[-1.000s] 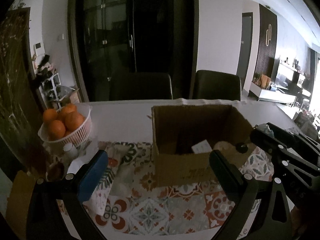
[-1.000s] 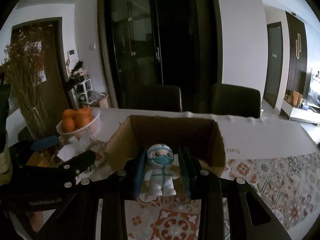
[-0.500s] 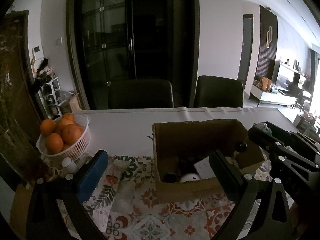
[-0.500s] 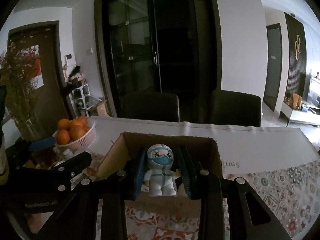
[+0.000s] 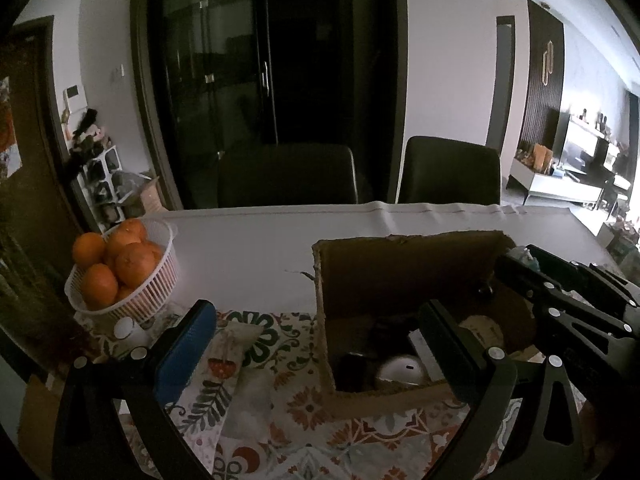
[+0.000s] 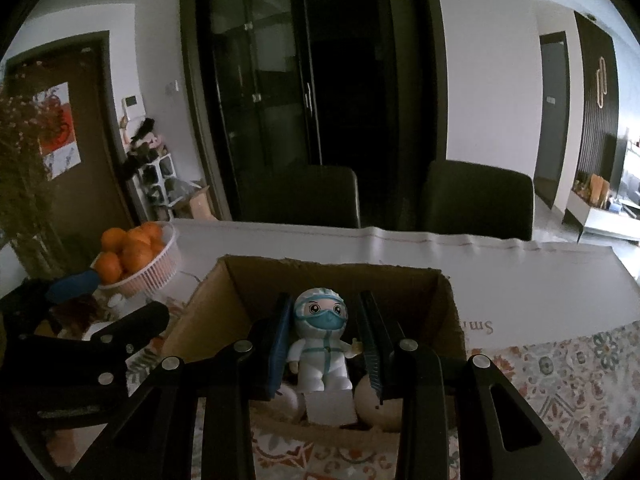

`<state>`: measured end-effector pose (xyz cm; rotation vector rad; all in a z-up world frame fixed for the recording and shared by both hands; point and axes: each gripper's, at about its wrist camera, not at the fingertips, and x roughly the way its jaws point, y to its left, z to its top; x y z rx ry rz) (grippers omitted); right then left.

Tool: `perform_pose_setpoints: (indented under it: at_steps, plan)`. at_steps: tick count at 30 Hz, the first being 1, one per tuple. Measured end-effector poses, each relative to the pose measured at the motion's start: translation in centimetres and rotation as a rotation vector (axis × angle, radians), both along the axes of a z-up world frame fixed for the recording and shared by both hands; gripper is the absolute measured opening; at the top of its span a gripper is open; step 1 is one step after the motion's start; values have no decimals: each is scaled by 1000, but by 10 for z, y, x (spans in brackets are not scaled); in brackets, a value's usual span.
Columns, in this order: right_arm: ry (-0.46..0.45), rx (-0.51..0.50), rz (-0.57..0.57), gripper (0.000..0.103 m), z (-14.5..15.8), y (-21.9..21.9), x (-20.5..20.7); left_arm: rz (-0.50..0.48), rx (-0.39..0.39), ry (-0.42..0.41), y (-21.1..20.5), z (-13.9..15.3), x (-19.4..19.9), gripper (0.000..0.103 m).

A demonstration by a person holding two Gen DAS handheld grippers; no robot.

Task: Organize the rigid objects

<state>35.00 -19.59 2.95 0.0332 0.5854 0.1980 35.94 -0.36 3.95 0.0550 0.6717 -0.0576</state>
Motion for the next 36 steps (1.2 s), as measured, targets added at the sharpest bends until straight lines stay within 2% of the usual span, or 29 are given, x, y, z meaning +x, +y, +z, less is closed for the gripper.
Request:
perform_pose_setpoints:
  at_steps: [9, 17, 30, 36]
  plan:
    - [37, 3, 3, 37, -13, -2, 10, 6, -3, 24, 0, -9, 5, 103]
    - [31, -1, -21, 38, -7, -3, -3, 3, -2, -17, -3, 3, -18, 103]
    - [-50, -9, -91, 39, 28, -8, -91, -29, -15, -110, -6, 36, -101, 103]
    - [-99, -39, -147, 45, 39, -7, -140, -32, -23, -140, -5, 43, -146, 103]
